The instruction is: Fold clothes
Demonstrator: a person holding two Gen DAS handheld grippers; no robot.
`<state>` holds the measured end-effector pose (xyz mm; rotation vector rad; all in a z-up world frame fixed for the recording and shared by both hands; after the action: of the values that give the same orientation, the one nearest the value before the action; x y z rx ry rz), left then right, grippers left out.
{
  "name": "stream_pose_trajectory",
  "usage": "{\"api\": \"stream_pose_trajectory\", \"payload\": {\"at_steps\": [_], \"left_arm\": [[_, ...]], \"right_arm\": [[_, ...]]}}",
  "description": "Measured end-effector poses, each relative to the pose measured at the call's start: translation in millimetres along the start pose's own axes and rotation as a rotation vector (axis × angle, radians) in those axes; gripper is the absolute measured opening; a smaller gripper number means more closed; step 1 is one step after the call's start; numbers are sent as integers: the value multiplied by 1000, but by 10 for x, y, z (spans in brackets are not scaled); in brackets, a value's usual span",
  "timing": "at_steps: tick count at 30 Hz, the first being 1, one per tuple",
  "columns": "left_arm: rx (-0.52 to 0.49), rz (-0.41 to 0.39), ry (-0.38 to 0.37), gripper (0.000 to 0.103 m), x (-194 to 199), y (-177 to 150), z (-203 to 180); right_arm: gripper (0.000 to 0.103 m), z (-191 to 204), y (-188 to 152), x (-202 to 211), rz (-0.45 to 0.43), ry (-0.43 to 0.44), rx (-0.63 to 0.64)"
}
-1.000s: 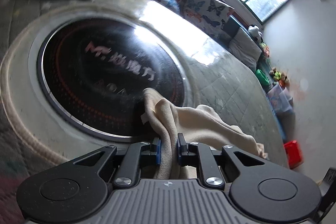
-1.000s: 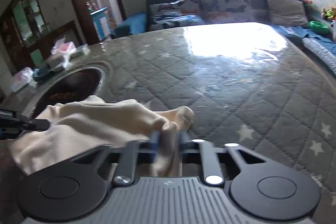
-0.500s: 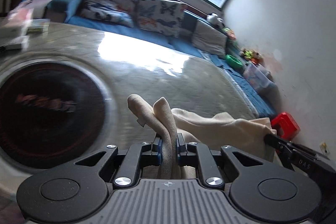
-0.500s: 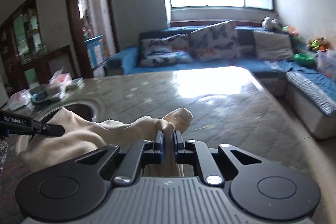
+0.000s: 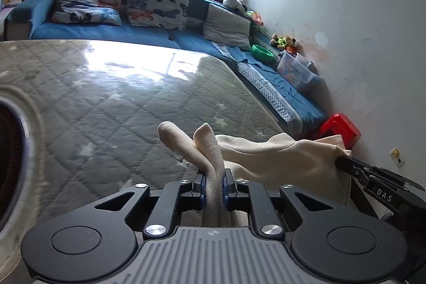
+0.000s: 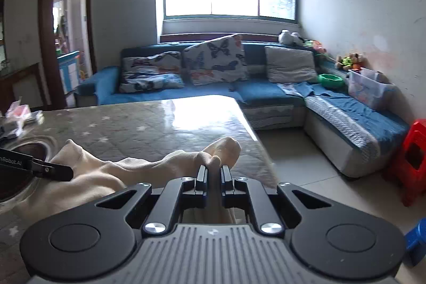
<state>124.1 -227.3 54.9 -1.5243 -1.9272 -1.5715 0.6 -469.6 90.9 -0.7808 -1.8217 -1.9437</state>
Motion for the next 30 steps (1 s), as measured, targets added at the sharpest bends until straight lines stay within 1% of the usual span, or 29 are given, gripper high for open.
{"api": "stream_pose_trajectory", "payload": {"at_steps": [5, 10, 16, 22, 26, 28, 30], "left_arm": [[-24, 28, 21, 13, -186, -11, -70], [-20, 53, 43, 13, -228, -77, 11], [-16, 83, 69, 13, -276, -156, 113], [-4, 105, 77, 14, -250, -229, 240], [-1, 102, 86, 21, -213, -219, 253], [-12, 94, 96, 22, -193, -189, 248], [-15, 78, 109, 25, -180, -135, 233]], "right_arm": [[8, -189, -78, -136, 27, -25, -41], [8, -284, -198, -299, 69, -39, -62], [8, -270, -278, -418, 100, -32, -71], [8, -180, -401, -420, 137, -16, -39], [10, -218, -406, -446, 151, -33, -52], [10, -237, -376, -440, 140, -48, -63], [11, -226, -314, -415, 120, -38, -60]]}}
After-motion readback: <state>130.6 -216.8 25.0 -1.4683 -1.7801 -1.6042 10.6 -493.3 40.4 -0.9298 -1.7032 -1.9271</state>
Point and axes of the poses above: each gripper's, at about its wrist camera, not at the fingertips, and x roughly against the way its jaws point, z to its left, y to its top, the point moved 2 cm from there along -x, roughly the way its jaws point, and after that the axes turned 8 degrees about z, right-handed, at the moved point
